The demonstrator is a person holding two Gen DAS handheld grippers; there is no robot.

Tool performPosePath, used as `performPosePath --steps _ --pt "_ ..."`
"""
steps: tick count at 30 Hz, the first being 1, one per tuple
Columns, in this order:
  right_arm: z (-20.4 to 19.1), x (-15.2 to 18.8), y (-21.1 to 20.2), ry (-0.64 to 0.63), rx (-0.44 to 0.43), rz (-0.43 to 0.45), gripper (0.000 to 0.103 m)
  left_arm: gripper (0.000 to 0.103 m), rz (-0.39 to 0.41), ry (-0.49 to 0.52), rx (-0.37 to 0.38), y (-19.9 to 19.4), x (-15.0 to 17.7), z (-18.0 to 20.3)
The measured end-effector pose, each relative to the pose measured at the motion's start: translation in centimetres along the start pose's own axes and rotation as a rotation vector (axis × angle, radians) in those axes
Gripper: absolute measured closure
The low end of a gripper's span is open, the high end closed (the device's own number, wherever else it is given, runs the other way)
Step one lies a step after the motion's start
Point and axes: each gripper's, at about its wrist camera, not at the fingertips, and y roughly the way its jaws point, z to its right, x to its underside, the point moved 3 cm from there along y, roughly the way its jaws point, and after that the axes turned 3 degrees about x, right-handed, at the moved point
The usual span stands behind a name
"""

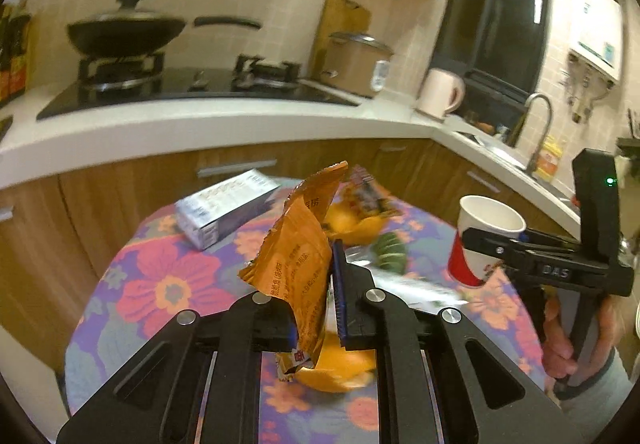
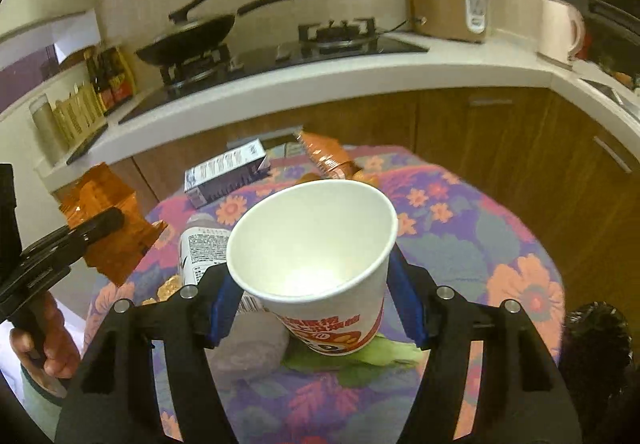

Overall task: Collect trash
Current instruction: 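Carry the chip bag and paper cup to the wastebasket and release both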

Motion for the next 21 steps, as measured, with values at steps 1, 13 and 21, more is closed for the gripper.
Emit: performPosePath --steps 1,13,21 --pt "0.5 0.2 -0.9 -0.006 0.026 0.016 0.041 0.092 0.002 0.024 0.0 -0.2 -0.2 1.1" --pt "15.4 7.3 -9.9 0.212 0.269 0.086 0.041 0.092 -0.06 0.243 0.189 2.9 0.2 18.4" --pt "24.2 14.1 -11.1 0.385 0.385 0.028 0.041 0.092 -0.197 0.348 0.378 10.2 4.0 31.2"
